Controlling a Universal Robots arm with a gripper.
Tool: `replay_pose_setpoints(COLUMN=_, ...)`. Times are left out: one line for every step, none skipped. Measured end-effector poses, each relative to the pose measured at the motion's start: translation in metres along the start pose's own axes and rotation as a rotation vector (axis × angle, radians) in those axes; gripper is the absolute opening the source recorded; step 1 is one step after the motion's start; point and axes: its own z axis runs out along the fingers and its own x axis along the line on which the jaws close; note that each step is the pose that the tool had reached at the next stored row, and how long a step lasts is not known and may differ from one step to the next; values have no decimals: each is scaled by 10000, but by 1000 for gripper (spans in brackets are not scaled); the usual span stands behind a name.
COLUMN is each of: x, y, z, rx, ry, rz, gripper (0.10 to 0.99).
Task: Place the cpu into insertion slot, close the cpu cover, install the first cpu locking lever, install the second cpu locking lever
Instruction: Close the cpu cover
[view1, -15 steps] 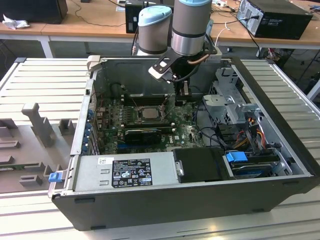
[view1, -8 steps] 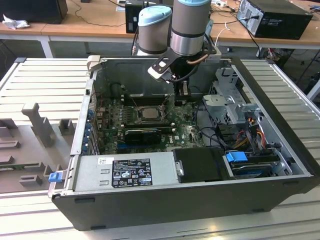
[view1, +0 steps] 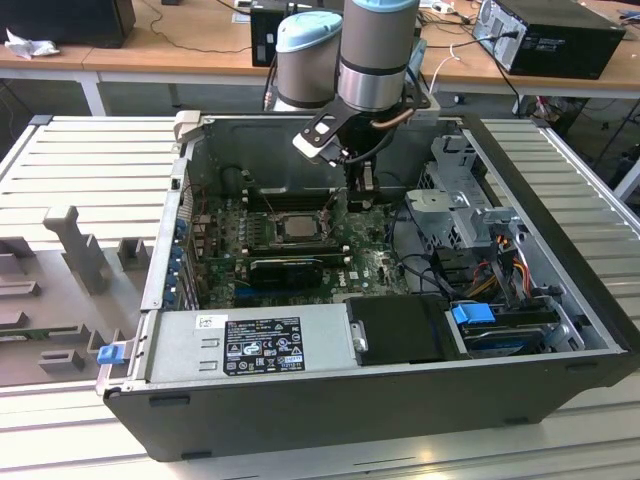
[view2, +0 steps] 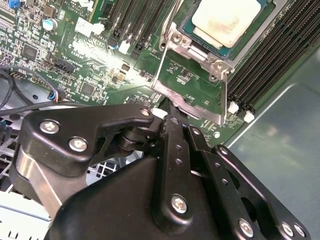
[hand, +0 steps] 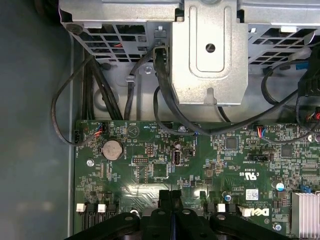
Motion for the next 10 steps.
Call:
replay_pose_setpoints(x=0, y=-3, z=0, rx=0, ry=0, rz=0, gripper=106)
replay_pose_setpoints(x=0, y=-6, z=0, rx=0, ry=0, rz=1, gripper=106)
replay_pose_setpoints(x=0, y=-10, z=0, rx=0, ry=0, rz=0, gripper=106)
replay_pose_setpoints(x=0, y=-13, z=0, rx=0, ry=0, rz=0, gripper=106)
replay_pose_setpoints(x=0, y=-16, z=0, rx=0, ry=1, rz=0, gripper=106)
replay_pose_setpoints(x=0, y=-20, z=-1, rx=0, ry=0, rz=0, gripper=106)
replay_pose_setpoints(x=0, y=-23, z=-1, rx=0, ry=0, rz=0, gripper=106)
replay_pose_setpoints(x=0, y=-29, z=-1, rx=0, ry=0, rz=0, gripper=106)
replay_pose_setpoints(x=0, y=-32, z=-1, rx=0, ry=0, rz=0, gripper=106)
replay_pose_setpoints(x=0, y=-33, z=-1, rx=0, ry=0, rz=-1, gripper=106)
